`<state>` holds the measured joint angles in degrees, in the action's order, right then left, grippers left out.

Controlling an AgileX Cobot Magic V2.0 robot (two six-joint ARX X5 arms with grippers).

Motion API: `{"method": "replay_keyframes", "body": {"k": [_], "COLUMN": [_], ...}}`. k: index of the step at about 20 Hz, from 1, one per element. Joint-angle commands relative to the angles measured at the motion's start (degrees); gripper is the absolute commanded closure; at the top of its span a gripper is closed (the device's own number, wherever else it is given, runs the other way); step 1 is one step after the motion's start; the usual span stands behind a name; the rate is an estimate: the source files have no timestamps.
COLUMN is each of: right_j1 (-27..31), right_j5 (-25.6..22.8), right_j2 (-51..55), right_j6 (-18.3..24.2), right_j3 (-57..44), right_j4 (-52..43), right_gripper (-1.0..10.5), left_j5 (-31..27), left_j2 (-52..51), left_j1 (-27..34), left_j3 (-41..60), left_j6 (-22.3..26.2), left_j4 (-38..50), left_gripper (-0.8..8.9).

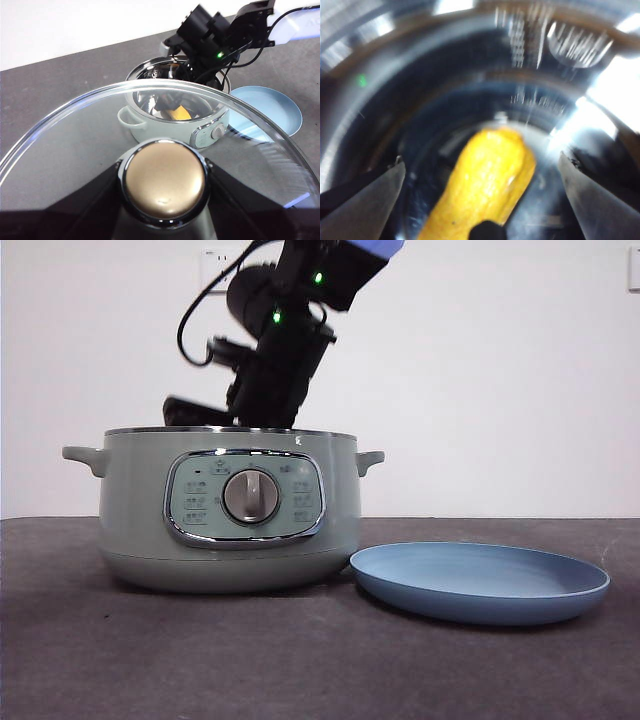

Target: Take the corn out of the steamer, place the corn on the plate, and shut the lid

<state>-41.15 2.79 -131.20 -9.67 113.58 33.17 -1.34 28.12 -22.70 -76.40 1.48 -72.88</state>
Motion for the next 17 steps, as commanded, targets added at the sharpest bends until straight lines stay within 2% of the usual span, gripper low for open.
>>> {"method": "replay_keyframes", "body": {"k": [1, 4, 6, 7, 8, 12, 17], "right_j1": [-0.28, -0.52, -0.52, -0.52, -0.55, -0.61, -0.42], "right_j5": [-0.44, -1.95, -1.73, -1.64, -1.51, -1.44, -2.86], "right_j2": [-1.36, -1.36, -1.36, -1.36, -1.36, 0.22, 15.28], "right_j6": [-0.42, -0.37, -0.37, -0.39, -0.39, -0.33, 3.43], "right_j3": [0.02, 0.02, 0.02, 0.02, 0.02, 0.13, 0.15], "right_j4": [0.28, 0.11, 0.15, 0.13, 0.13, -0.22, 1.64], "right_gripper": [3.7, 5.9, 8.5, 9.3, 9.6, 9.6, 9.6], "left_j5": [0.00, -0.02, -0.02, -0.02, 0.00, 0.00, 0.09], "left_j2": [-0.55, -0.55, -0.55, -0.55, -0.55, -0.55, -0.55], "left_j1": [-0.07, -0.07, -0.07, -0.07, -0.07, -0.07, -0.07], "left_j3": [-0.68, -0.68, -0.68, -0.68, -0.68, -0.68, -0.68], "left_j6": [-0.13, -0.13, -0.13, -0.13, -0.13, -0.15, -0.15], "left_j4": [2.40, 2.25, 1.81, 1.53, 1.36, 1.46, 4.92], "left_gripper": [8.22, 8.22, 8.22, 8.22, 8.22, 8.22, 8.22]}}
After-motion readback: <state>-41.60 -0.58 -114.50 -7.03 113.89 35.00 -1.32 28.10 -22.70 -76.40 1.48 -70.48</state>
